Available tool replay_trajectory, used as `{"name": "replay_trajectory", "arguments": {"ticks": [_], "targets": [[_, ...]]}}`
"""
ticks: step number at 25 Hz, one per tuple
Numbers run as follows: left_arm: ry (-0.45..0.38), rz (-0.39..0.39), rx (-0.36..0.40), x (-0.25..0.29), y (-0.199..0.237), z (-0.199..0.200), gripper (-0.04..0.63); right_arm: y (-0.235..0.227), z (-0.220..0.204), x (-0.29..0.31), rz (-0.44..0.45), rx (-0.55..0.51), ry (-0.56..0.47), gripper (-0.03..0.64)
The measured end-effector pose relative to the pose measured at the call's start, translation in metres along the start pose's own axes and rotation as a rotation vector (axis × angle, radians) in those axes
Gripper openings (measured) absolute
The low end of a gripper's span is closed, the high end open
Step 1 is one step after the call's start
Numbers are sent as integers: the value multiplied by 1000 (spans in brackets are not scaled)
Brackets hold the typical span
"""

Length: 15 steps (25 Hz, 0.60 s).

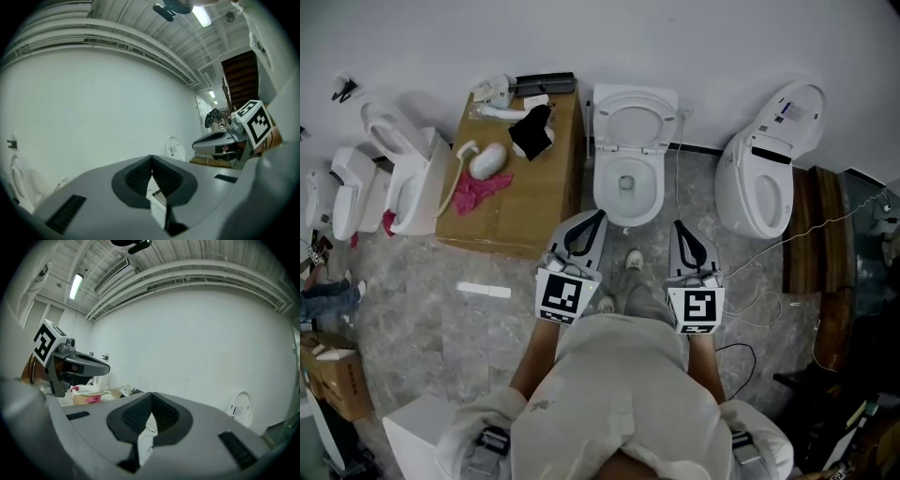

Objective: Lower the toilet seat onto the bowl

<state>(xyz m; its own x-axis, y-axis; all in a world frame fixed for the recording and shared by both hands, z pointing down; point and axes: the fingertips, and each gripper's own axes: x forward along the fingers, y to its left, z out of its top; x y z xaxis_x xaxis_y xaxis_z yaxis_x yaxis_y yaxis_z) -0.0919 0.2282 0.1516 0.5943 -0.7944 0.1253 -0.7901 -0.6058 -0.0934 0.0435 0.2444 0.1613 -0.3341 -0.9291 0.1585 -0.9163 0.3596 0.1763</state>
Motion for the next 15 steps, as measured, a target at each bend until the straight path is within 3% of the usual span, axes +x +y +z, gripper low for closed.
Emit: {"name": "replay_trajectory", "arguments": {"ticks": [15], "targets": [[59,83,-4,120,46,4,14,-92,-13,115,60,10,27,6]]}}
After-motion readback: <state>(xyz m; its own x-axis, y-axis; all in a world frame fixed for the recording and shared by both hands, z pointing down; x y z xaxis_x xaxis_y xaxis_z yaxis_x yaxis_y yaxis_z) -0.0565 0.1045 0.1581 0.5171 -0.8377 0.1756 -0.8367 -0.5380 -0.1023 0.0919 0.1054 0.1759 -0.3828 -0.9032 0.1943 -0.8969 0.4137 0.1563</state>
